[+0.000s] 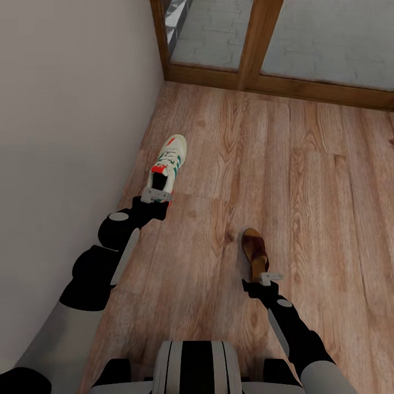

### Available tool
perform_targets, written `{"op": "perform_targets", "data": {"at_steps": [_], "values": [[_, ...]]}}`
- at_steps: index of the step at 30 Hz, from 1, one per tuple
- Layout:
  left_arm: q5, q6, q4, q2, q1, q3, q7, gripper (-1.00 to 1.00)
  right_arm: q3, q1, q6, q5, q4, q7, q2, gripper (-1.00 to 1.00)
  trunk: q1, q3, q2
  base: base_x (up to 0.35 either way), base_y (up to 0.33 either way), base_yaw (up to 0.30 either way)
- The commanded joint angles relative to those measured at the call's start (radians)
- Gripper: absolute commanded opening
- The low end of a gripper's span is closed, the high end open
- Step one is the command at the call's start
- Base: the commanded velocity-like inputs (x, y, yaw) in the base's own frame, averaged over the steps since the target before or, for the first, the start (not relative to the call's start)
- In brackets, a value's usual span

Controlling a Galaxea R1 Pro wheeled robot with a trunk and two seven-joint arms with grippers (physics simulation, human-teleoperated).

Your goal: Pick up the two gym shoes and the two sandals from the corridor floor and place them onto the hallstand (shoe rack) in the corridor, making sure they are on the rack and not on the floor. Arrange them so the two gym shoes are next to each other and the two sandals are next to each other.

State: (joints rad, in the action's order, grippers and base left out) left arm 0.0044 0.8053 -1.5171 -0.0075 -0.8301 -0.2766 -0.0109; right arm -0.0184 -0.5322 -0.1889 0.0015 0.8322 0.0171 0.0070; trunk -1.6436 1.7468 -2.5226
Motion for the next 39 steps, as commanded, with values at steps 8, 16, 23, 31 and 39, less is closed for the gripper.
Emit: {"op": "perform_targets", "data": {"at_steps": [8, 16, 23, 31, 39], "values": [[0.0, 0.0, 0.0, 0.0, 0.0, 0.0, -0.001, -1.0, 0.0, 0.001, 0.0, 0.0, 0.001, 0.0, 0.0, -1.0, 0.0, 0.0, 0.0, 0.022, -0.016, 0.0], [0.0, 0.0, 0.0, 0.0, 0.0, -0.001, -0.001, -1.0, 0.0, 0.001, 0.0, 0.0, 0.001, 0.0, 0.0, -1.0, 0.0, 0.0, 0.0, 0.0, 0.0, 0.0], [0.0, 0.0, 0.0, 0.0, 0.0, 0.0, -0.001, -1.0, 0.0, 0.001, -0.001, 0.0, 0.0, 0.005, -0.001, -1.0, 0.0, 0.0, 0.0, 0.0, 0.0, 0.0], [-0.001, 0.0, 0.0, 0.0, 0.001, -0.001, 0.003, -1.0, 0.0, 0.001, -0.001, 0.001, -0.009, 0.007, 0.0, -1.0, 0.0, 0.0, 0.0, 0.0, 0.0, 0.0], [0.0, 0.002, 0.0, 0.0, 0.004, 0.002, 0.001, -1.0, 0.0, 0.001, -0.001, 0.004, -0.009, 0.007, 0.0, -1.0, 0.0, 0.0, 0.0, 0.0, 0.0, 0.0]]}}
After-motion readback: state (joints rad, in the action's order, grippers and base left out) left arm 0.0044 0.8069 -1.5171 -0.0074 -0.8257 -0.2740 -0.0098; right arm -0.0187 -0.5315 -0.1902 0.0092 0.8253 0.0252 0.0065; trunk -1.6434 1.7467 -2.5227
